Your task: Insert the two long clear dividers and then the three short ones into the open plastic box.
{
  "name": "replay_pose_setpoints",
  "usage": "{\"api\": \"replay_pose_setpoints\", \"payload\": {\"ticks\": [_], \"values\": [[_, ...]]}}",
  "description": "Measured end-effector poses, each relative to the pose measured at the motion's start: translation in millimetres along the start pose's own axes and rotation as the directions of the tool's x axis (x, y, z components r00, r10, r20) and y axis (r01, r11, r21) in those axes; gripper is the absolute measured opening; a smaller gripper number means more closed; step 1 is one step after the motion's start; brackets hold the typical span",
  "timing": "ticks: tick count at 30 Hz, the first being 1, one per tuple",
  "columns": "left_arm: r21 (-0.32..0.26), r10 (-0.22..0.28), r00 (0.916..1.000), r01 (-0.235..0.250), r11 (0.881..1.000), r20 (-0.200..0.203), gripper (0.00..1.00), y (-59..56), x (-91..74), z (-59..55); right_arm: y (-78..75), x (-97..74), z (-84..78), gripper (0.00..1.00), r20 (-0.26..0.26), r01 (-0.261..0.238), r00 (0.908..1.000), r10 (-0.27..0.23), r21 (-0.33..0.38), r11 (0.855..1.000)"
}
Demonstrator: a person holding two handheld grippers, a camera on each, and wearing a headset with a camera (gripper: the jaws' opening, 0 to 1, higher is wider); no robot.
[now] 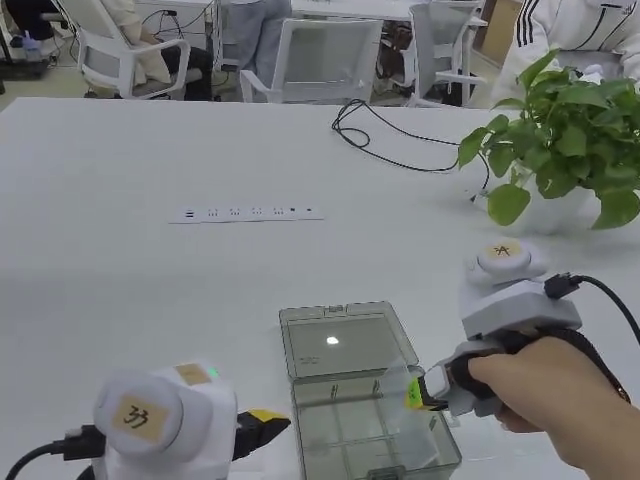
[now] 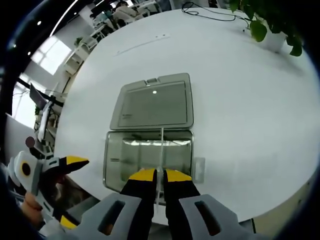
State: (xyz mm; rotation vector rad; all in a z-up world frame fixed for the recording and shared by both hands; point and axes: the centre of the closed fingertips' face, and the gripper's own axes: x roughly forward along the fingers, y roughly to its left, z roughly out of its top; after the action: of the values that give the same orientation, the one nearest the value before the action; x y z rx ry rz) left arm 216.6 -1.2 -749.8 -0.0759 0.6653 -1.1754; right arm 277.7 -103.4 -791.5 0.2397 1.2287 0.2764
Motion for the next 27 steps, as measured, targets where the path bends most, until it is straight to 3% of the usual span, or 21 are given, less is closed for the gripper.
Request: {"api": "replay_pose_setpoints", "payload": {"ticks": [27], "values": [[-0.007,-0.002,1.0000,0.002,1.000,-0.003,0.82,0.5,0.8,-0.6,0.1,2.9,1.7,0.07,0.006,0.000,1.0000,0.000,-0.008,1.000]]}}
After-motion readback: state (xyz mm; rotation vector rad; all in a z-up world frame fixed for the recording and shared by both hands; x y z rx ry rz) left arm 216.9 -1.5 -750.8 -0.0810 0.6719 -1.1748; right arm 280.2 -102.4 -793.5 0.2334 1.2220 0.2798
